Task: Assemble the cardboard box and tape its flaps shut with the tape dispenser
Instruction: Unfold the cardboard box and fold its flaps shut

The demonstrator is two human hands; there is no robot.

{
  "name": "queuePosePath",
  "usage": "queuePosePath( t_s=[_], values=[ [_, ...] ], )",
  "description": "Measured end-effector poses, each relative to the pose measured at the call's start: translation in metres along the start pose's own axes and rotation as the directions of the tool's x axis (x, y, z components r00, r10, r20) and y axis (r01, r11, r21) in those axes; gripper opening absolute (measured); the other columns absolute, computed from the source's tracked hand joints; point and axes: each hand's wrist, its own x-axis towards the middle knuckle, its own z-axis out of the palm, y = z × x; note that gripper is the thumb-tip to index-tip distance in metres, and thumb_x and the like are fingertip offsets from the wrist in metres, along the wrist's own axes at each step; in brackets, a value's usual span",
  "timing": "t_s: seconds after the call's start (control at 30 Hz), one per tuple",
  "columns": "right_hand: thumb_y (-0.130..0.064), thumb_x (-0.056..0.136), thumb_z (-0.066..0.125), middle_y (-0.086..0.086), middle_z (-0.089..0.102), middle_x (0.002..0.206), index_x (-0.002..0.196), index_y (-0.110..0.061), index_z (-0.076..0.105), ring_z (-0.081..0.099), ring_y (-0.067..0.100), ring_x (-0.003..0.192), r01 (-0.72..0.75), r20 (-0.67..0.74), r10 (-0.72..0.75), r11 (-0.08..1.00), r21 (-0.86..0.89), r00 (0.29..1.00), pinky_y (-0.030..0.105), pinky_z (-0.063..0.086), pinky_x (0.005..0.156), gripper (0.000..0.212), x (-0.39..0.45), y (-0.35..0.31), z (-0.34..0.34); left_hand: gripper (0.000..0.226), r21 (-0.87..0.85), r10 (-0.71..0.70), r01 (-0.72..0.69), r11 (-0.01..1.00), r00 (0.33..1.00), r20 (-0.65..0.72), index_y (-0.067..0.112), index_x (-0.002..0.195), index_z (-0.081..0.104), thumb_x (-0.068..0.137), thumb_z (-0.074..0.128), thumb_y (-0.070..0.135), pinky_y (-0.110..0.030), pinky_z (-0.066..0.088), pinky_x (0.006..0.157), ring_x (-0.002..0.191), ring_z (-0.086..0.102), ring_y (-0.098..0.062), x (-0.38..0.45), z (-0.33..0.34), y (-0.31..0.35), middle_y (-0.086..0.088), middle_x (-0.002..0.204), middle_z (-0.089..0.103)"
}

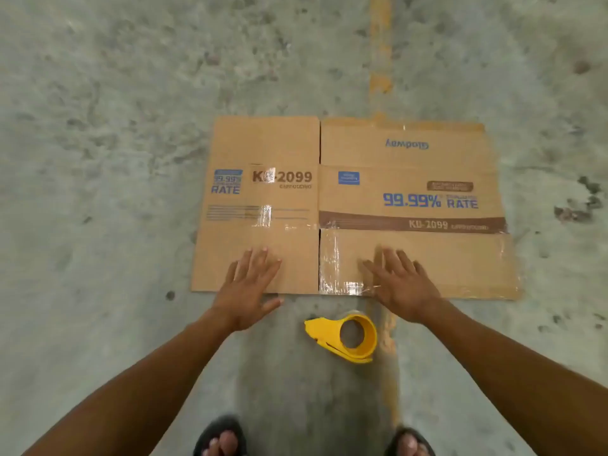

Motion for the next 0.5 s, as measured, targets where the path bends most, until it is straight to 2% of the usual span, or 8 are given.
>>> queuePosePath(
  t_s=[0.07,0.13,0.2,0.3,0.4,0.43,0.5],
  values=[
    [-0.059,0.094,0.042,0.006,-0.016,0.163,0.151,-0.049,-0.007,-0.011,0.035,0.149,0.063,-0.01,-0.065,0.986,-0.156,0.998,0.058,0.01,0.117,0.076,0.01,0.009,0.01,0.086,0.125,0.084,-0.082,0.989,0.996,-0.007,0.042,0.144,-0.027,0.082,0.019,0.078,-0.055,0.0,0.119,0.144,-0.029,-0.032,0.013,0.015,-0.006,0.001,0.157,-0.032],
    [-0.059,0.089,0.052,0.005,-0.026,0.16,0.15,-0.049,-0.013,-0.016,0.038,0.147,0.129,0.029,-0.126,0.951,-0.282,0.992,0.063,0.008,0.114,0.09,0.021,0.016,0.014,0.089,0.226,0.163,-0.156,0.961,0.987,-0.011,0.041,0.147,-0.023,0.085,0.033,0.074,-0.057,0.002,0.118,0.143,-0.028,-0.034,0.028,0.019,-0.019,-0.001,0.157,-0.03],
    [-0.054,0.085,0.061,0.006,-0.028,0.16,0.149,-0.048,-0.017,-0.014,0.04,0.147,0.167,0.054,-0.158,0.914,-0.369,0.986,0.064,0.014,0.111,0.101,0.029,0.02,0.013,0.089,0.315,0.202,-0.197,0.928,0.979,0.015,0.041,0.148,-0.021,0.088,0.038,0.07,-0.056,0.001,0.116,0.141,-0.029,-0.034,0.04,0.013,-0.024,-0.002,0.155,-0.033],
    [-0.048,0.085,0.067,0.014,-0.023,0.161,0.149,-0.044,-0.018,-0.007,0.047,0.146,0.195,0.092,-0.172,0.88,-0.432,0.981,0.059,0.032,0.108,0.107,0.037,0.022,0.007,0.087,0.399,0.218,-0.231,0.887,0.973,0.077,0.039,0.143,-0.033,0.091,0.033,0.067,-0.057,0.001,0.115,0.139,-0.029,-0.036,0.048,0.002,-0.022,-0.005,0.15,-0.039],
    [-0.038,0.086,0.067,0.018,-0.02,0.16,0.152,-0.037,-0.016,-0.002,0.055,0.143,0.185,0.118,-0.148,0.881,-0.435,0.982,0.058,0.043,0.1,0.106,0.043,0.012,0.005,0.081,0.428,0.251,-0.251,0.868,0.966,0.057,0.039,0.127,-0.051,0.098,0.024,0.053,-0.06,0.008,0.115,0.144,-0.015,-0.047,0.048,0.0,-0.021,-0.01,0.158,-0.027],
    [-0.034,0.087,0.066,0.019,-0.018,0.161,0.152,-0.034,-0.015,0.001,0.057,0.142,0.183,0.115,-0.147,0.881,-0.435,0.982,0.058,0.045,0.098,0.104,0.043,0.008,0.004,0.077,0.432,0.257,-0.249,0.867,0.966,0.042,0.038,0.127,-0.051,0.101,0.022,0.044,-0.06,0.012,0.116,0.144,-0.008,-0.05,0.046,-0.003,-0.021,-0.012,0.16,-0.02],
    [-0.022,0.092,0.06,0.02,-0.013,0.161,0.153,-0.03,-0.014,0.008,0.058,0.14,0.193,0.089,-0.172,0.869,-0.455,0.981,0.059,0.048,0.094,0.096,0.041,0.003,0.0,0.069,0.437,0.274,-0.25,0.864,0.962,0.008,0.033,0.134,-0.039,0.104,0.022,0.021,-0.058,0.016,0.116,0.144,-0.002,-0.051,0.041,-0.013,-0.02,-0.013,0.162,-0.015]
  ],
)
